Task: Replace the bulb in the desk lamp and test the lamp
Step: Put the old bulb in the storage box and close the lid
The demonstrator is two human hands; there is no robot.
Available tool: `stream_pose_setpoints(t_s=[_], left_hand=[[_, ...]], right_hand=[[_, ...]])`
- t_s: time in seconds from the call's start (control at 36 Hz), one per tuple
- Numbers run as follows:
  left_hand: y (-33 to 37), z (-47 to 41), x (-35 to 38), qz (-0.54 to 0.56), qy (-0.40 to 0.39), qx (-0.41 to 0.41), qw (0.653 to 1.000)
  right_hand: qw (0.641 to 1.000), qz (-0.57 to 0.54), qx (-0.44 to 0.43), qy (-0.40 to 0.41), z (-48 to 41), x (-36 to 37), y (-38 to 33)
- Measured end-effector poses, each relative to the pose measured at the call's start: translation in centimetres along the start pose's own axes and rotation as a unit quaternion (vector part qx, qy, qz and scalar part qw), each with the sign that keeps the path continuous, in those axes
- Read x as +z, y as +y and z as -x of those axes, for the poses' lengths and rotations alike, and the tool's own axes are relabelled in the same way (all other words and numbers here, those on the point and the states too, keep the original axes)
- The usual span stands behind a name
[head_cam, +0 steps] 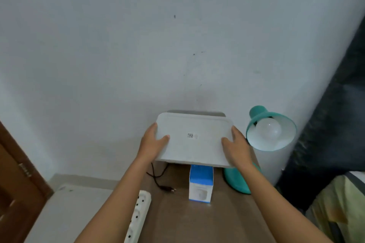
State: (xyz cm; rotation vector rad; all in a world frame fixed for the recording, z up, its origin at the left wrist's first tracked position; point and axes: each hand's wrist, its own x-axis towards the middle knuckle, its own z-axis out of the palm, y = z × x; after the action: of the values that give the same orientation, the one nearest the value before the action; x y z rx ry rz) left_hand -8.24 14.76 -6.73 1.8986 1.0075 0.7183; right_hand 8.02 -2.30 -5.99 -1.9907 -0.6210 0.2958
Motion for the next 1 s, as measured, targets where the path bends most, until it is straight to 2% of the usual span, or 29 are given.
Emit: stream_pose_setpoints(t_s=[0.22,0.42,0.64,1.0], left_hand=[[-0.6,-6.9,2.5,-0.014,-0.021,-0.021,0.999],[-1.5,-9.4,3.7,-0.030,-0.015,-0.019,0.999],[-1.5,-10.6,4.1,-0.058,-0.003,-0.012,0.998],[0.1,-10.5,3.7,-0.028,0.007,0.002,1.000]], right_hand=[[0.999,0.045,0.023,-0.004,-6.5,2.0,0.0],[0.999,0.032,0.043,-0.001,-10.0,3.1,0.1],[0.999,0.009,0.051,0.010,-11.5,3.4,0.5],[0.998,0.007,0.052,0.017,-11.3,2.9,0.2]])
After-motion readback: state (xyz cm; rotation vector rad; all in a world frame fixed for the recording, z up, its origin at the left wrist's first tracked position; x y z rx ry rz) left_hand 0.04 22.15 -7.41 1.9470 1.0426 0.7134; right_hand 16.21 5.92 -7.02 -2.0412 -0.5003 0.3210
